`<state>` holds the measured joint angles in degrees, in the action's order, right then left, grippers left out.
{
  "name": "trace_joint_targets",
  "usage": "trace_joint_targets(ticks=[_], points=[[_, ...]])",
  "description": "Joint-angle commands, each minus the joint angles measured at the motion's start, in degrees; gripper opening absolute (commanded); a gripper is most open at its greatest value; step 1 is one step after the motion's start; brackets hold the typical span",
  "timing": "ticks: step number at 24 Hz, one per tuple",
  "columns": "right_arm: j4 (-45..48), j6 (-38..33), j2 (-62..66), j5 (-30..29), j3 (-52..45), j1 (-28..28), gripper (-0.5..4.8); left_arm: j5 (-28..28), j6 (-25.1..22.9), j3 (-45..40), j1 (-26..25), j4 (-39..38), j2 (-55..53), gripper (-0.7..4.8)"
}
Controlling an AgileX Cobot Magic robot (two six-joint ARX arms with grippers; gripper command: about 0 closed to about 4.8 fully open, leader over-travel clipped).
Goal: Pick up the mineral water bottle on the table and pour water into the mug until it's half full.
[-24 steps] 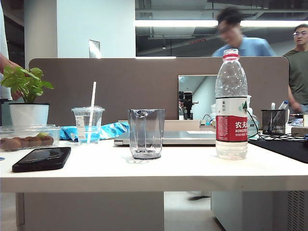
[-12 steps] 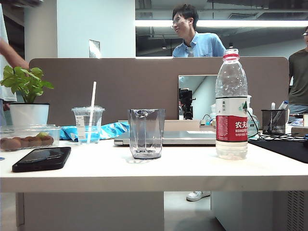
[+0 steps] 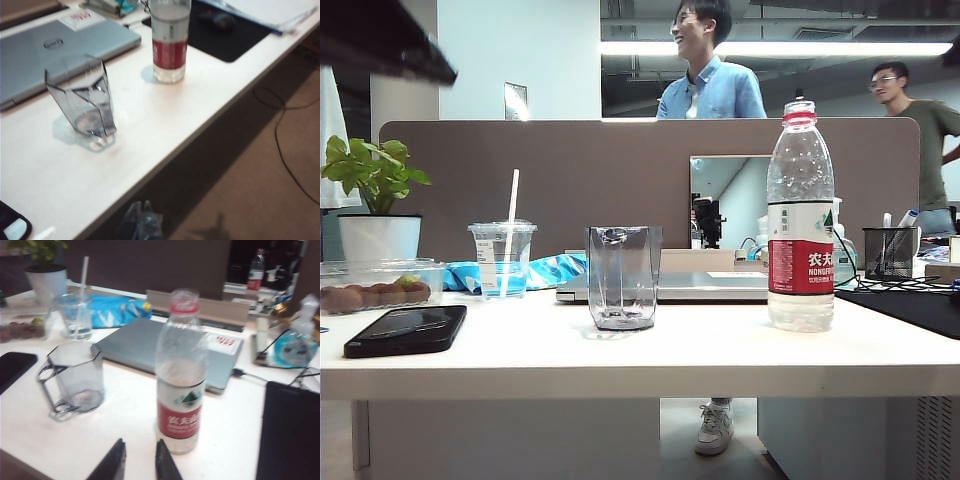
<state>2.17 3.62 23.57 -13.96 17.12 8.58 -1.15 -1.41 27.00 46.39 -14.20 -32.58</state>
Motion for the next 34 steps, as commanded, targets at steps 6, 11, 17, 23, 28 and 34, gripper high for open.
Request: trace_joint_targets(ticks=[6,11,17,23,28,34], points=[[18.8,-0.9,2.9,4.0,-10.3,4.3,1.62,-0.2,-2.7,-1.4,-0.3,4.5,-0.3,-0.05],[29.2,-0.9,11.8,4.0,-10.7,4.3,2.57,-0.1,-4.2,-1.6,-1.9,4.5,-0.3,-0.05],[46.3,-2.3,30.0,4.0,-10.4,4.3,3.39,2.4,-4.2,-1.5,-7.5,4.7,-0.3,-0.05],[60.5,-2.4,53.2,5.0,-3.7,4.3,4.74,2.7,-4.0,-1.5,-10.2,5.8,-0.2,-0.05],[62.7,-2.6,63.1,4.9,2.7,4.3,4.79,2.7,-3.9,-1.5,-10.2,6.1,-0.2,-0.05],[62.8,-2.6,67.7,4.2,6.1,4.3,4.79,2.7,-2.4,-1.5,-10.2,6.2,-0.2,-0.05]])
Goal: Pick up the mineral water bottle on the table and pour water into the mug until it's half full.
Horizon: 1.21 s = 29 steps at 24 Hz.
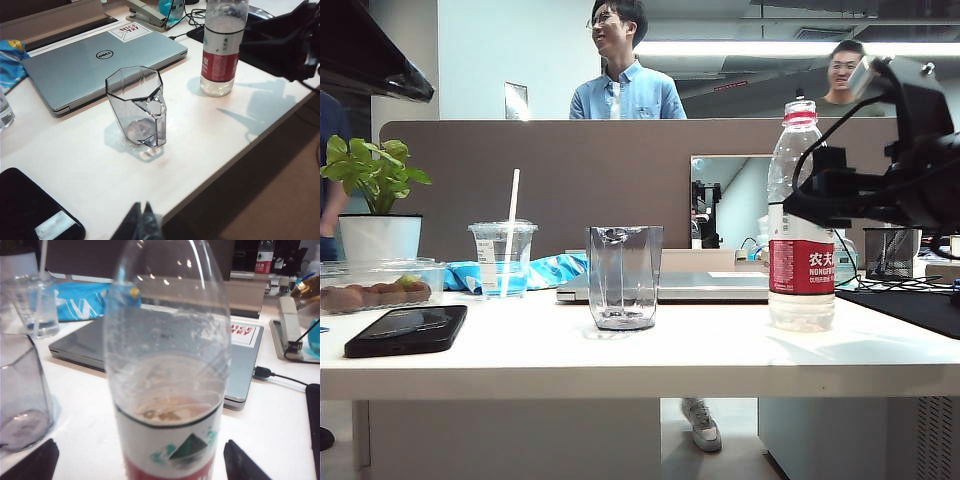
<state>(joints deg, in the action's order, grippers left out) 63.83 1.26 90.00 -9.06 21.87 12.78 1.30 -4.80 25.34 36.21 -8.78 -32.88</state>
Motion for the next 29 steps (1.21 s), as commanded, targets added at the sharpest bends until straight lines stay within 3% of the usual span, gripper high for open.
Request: trace_joint_targets(ticks=[1,25,27,29], points=[[1.2,-0.3,1.8,-1.7,1.8,0.1,4.79,0.2,0.9,0.1,0.0,0.7,0.1,-0.05],[1.6,-0.3,18.5,-2.1,15.5,0.2,4.77,2.7,3.5,0.1,0.0,0.7,0.1,-0.05],[2.0,-0.3,19.2,-2.1,16.2,0.2,4.53,2.7,3.5,0.1,0.0,0.7,0.1,-0.05],[2.4,-0.3,19.6,-1.9,17.1,0.1,3.69,2.6,3.5,0.1,0.0,0.7,0.1,-0.05]])
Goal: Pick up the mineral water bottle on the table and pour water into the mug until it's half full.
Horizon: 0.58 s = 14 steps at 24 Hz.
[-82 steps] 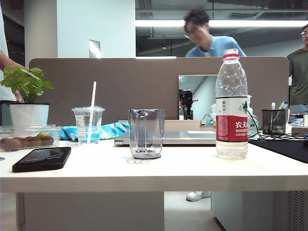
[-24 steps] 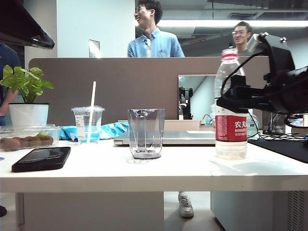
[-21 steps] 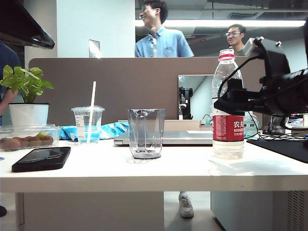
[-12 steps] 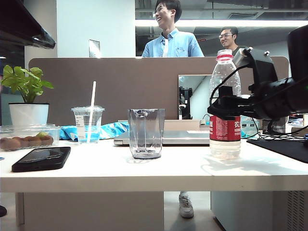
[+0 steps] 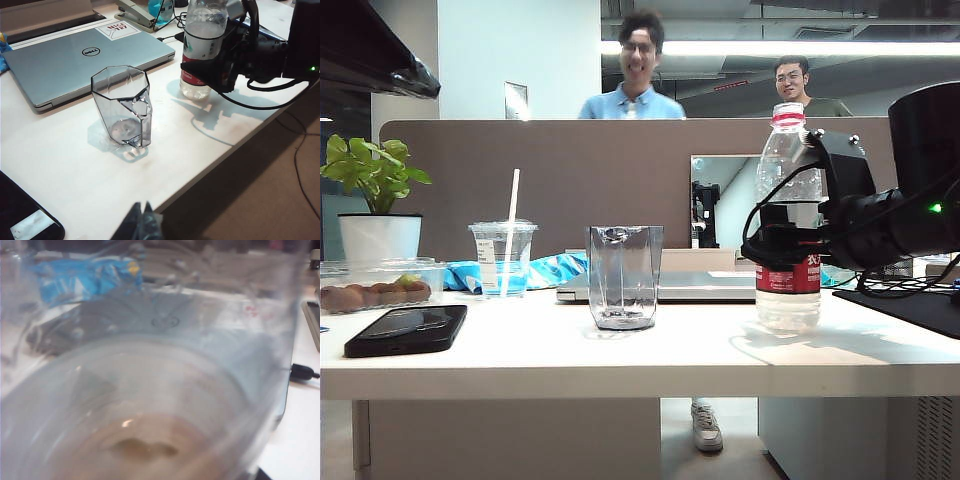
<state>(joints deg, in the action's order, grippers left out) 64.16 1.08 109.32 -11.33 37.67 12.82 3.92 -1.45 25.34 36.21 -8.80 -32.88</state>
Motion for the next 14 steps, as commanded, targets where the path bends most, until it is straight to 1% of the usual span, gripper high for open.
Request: trace_joint_targets(ticks=[1,3,4,7,9,11,12,14], points=[[2.1,-0.1,0.3,0.8,1.8,0.1,3.05,0.0,0.2,0.1,0.0,0.7,0.1,-0.04],[2.1,0.0,0.3,1.0,2.2,0.1,2.50,0.0,0.2,0.1,0.0,0.7,0.1,-0.05],[2.1,0.0,0.3,1.0,2.4,0.0,2.40,0.0,0.2,0.1,0.0,0.7,0.1,-0.05],[2.0,0.3,0.3,1.1,2.9,0.0,2.37,0.0,0.2,0.1,0.0,0.7,0.1,-0.04],[2.1,2.1,0.1,1.1,2.9,0.0,2.37,0.0,0.2,0.1,0.0,0.7,0.1,-0.05],[0.4,8.6,-1.1,1.1,2.9,0.0,2.38,0.0,0.2,0.1,0.0,0.7,0.1,-0.04],[-3.2,12.7,-3.0,1.4,2.9,0.0,2.37,-0.1,0.2,0.1,0.0,0.7,0.1,-0.04],[-8.5,18.3,-5.5,3.1,3.5,0.0,2.38,-0.1,0.2,0.1,0.0,0.7,0.1,-0.04]])
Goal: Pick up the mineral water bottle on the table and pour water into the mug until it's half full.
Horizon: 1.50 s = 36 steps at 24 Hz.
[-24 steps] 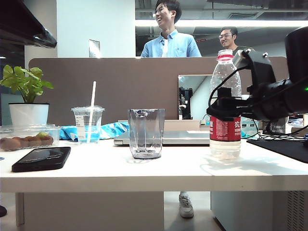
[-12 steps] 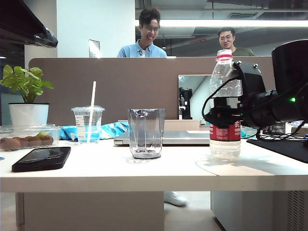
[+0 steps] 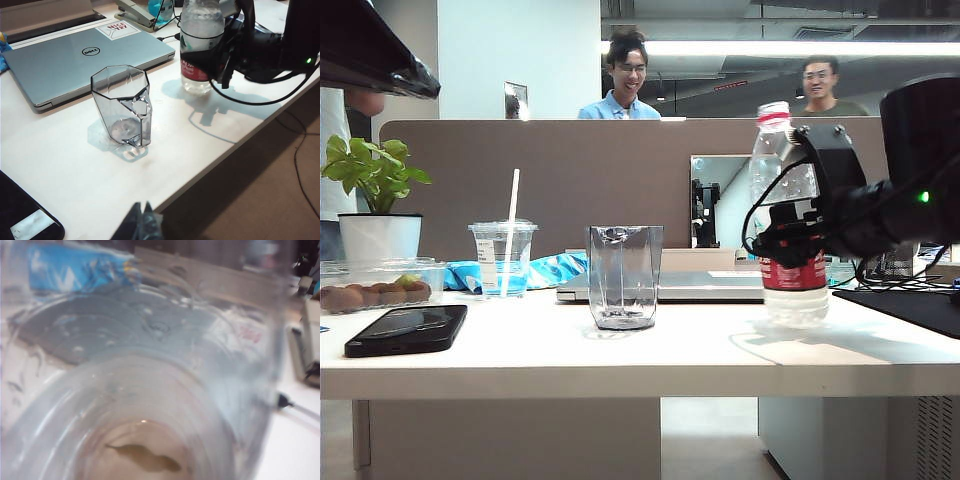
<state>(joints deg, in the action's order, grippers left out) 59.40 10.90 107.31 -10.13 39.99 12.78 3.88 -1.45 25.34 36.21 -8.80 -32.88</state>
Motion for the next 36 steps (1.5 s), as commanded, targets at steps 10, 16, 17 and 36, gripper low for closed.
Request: trace_joint_targets(ticks=[10,16,17,36], points=[[-23.0,32.7,-10.2,8.5,7.8,1.3,2.38,0.0,0.2,0.1,0.0,0.7,0.1,-0.04],[-31.0,39.7,-10.2,11.8,13.9,4.2,2.38,0.0,0.2,0.1,0.0,0.7,0.1,-0.04],[-31.4,40.7,-10.2,11.8,14.5,4.7,2.38,0.0,0.2,0.1,0.0,0.7,0.1,-0.04],[-34.8,60.4,-4.5,18.2,21.0,7.2,2.38,0.0,0.2,0.1,0.0,0.7,0.1,-0.04]])
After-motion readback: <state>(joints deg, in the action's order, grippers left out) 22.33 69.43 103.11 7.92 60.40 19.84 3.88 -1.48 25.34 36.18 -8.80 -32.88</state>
